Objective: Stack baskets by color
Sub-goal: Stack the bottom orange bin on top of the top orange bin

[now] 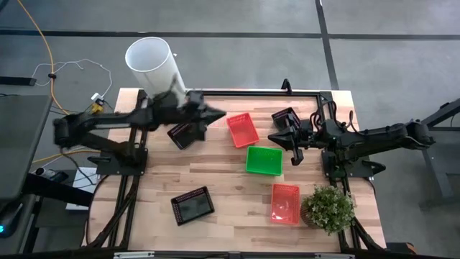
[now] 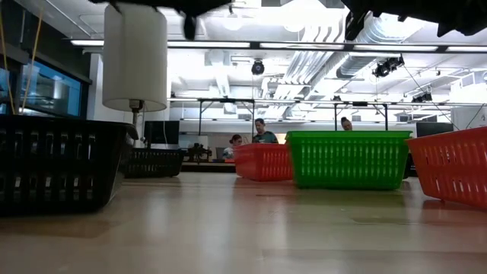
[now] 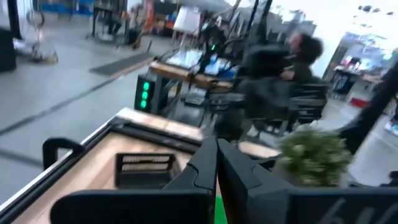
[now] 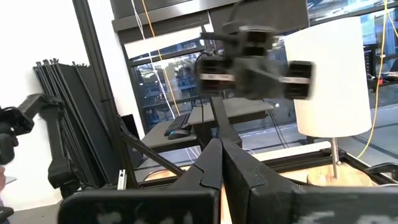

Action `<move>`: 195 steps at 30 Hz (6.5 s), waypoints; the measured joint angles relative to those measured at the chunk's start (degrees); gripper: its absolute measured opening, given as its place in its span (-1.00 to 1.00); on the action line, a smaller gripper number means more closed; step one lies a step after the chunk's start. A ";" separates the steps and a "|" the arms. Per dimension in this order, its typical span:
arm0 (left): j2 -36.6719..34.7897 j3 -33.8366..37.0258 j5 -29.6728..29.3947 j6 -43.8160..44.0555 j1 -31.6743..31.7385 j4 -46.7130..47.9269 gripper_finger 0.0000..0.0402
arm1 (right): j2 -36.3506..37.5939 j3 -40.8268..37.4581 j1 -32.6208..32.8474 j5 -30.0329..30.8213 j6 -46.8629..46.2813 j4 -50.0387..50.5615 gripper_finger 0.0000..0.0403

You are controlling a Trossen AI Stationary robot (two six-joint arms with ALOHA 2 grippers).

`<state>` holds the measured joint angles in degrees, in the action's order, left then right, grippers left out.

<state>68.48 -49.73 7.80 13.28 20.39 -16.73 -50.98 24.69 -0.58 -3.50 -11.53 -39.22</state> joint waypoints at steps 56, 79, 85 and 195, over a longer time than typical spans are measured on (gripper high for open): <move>-19.00 23.60 -23.64 3.08 -24.82 -10.38 -1.00 | -6.11 33.75 0.98 -2.02 -12.72 65.13 -0.29; -18.98 23.60 -26.46 3.08 -24.82 -10.05 -1.00 | -29.54 40.13 25.84 3.25 -22.85 101.56 0.12; -18.98 23.60 -26.46 3.06 -24.82 -10.05 -1.00 | -34.50 37.67 27.74 4.31 -18.47 99.62 0.12; -25.54 18.50 -22.04 -2.49 -24.56 1.60 -1.00 | -60.63 83.34 -24.50 3.77 48.54 101.30 -1.00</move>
<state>42.94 -31.22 -14.24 10.79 -4.16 -15.14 -111.61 108.02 -25.08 0.27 37.01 62.07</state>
